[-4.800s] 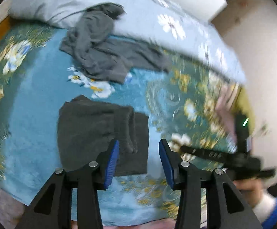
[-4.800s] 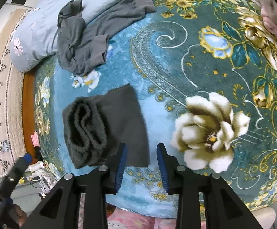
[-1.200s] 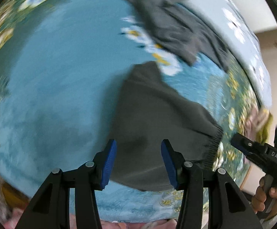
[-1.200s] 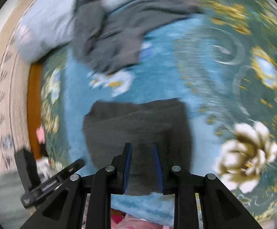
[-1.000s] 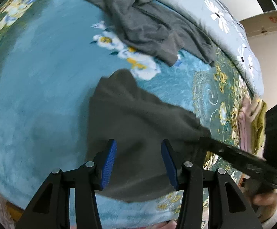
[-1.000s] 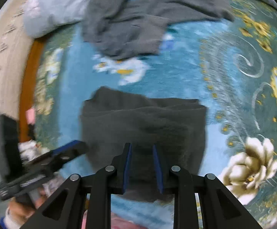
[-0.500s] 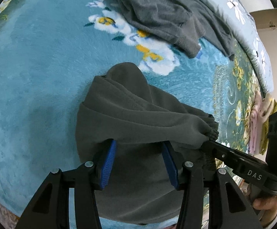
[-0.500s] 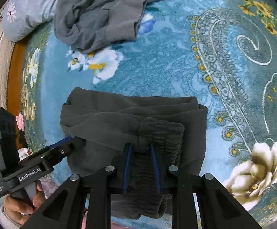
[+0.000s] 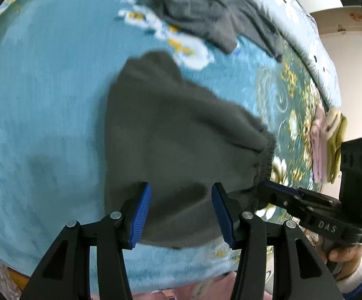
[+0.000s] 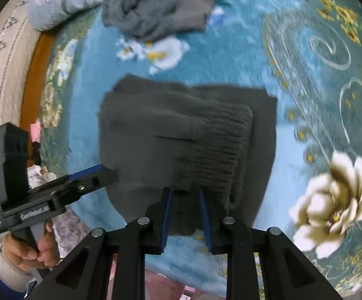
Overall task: Fold clothes
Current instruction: 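Grasp the other end of the bundle with the left gripper while the right gripper holds the elastic end, then lift the folded sweatpants off the blanket with both grippers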
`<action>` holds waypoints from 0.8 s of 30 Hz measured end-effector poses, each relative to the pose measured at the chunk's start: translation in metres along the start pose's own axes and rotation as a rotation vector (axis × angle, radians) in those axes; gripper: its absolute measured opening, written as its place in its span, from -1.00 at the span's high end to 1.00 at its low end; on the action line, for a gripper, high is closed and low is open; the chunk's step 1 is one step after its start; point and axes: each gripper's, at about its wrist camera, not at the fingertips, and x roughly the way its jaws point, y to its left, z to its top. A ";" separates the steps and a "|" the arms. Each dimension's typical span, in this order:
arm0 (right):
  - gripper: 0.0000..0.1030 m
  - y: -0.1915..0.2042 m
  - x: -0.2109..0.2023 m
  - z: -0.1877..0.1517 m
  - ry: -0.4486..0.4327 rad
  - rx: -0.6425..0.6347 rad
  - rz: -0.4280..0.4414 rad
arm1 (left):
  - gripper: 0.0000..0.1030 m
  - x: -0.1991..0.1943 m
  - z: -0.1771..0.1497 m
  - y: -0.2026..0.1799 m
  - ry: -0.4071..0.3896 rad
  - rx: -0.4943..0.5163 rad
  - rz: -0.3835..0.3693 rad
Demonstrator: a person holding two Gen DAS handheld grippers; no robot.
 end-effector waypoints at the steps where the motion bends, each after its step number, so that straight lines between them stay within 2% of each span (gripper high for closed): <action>1: 0.53 -0.001 0.003 -0.001 0.002 0.000 -0.014 | 0.00 0.002 -0.003 0.001 0.002 0.001 0.000; 8: 0.53 -0.004 0.025 0.006 0.010 -0.003 -0.071 | 0.01 0.013 -0.024 0.004 0.013 0.006 -0.002; 16: 0.53 -0.005 0.028 0.003 -0.021 0.002 -0.078 | 0.00 0.016 -0.024 0.005 -0.004 0.018 0.013; 19: 0.53 -0.006 0.027 0.000 -0.032 0.010 -0.075 | -0.06 0.015 -0.026 0.004 -0.019 0.023 0.013; 24: 0.52 -0.007 0.020 -0.003 -0.034 0.037 -0.062 | -0.09 0.013 -0.025 0.002 -0.001 0.006 0.010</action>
